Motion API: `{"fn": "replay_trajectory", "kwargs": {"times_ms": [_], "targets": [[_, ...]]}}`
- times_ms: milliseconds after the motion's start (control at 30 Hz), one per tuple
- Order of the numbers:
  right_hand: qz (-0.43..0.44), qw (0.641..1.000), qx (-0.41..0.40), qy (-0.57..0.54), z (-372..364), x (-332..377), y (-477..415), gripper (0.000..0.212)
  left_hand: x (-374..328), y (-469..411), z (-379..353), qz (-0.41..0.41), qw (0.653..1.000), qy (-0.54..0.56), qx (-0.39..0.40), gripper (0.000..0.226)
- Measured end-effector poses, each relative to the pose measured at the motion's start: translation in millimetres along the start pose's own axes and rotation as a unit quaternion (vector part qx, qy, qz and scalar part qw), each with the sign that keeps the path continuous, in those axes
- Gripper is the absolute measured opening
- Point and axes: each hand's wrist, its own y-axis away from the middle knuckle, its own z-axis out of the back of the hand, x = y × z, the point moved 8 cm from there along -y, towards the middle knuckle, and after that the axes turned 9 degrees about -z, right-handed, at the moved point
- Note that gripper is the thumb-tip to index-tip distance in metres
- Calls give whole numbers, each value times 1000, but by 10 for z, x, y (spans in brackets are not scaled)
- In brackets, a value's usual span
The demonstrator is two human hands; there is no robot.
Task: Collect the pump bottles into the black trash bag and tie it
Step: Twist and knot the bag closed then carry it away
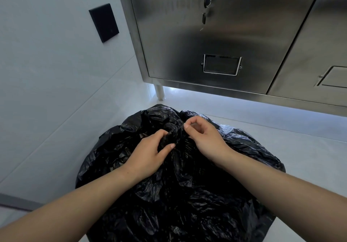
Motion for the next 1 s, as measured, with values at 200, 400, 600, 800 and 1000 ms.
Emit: {"fn": "replay_trajectory", "kwargs": {"times_ms": [200,400,600,800,1000], "targets": [[38,996,79,6,-104,94,78,14,6,-20,-14,-14,1000,10,0,19],[32,999,26,3,-44,-1,-4,8,-33,-6,8,-32,998,-29,-40,31],[2,1000,0,4,-6,-80,-64,10,-20,-1,98,-18,995,19,-93,33],[20,998,-12,66,78,-76,-73,8,86,-116,190,27,998,2,-60,19],[80,990,-39,109,17,10,-7,7,25,-234,153,29,992,-81,97,17]]}}
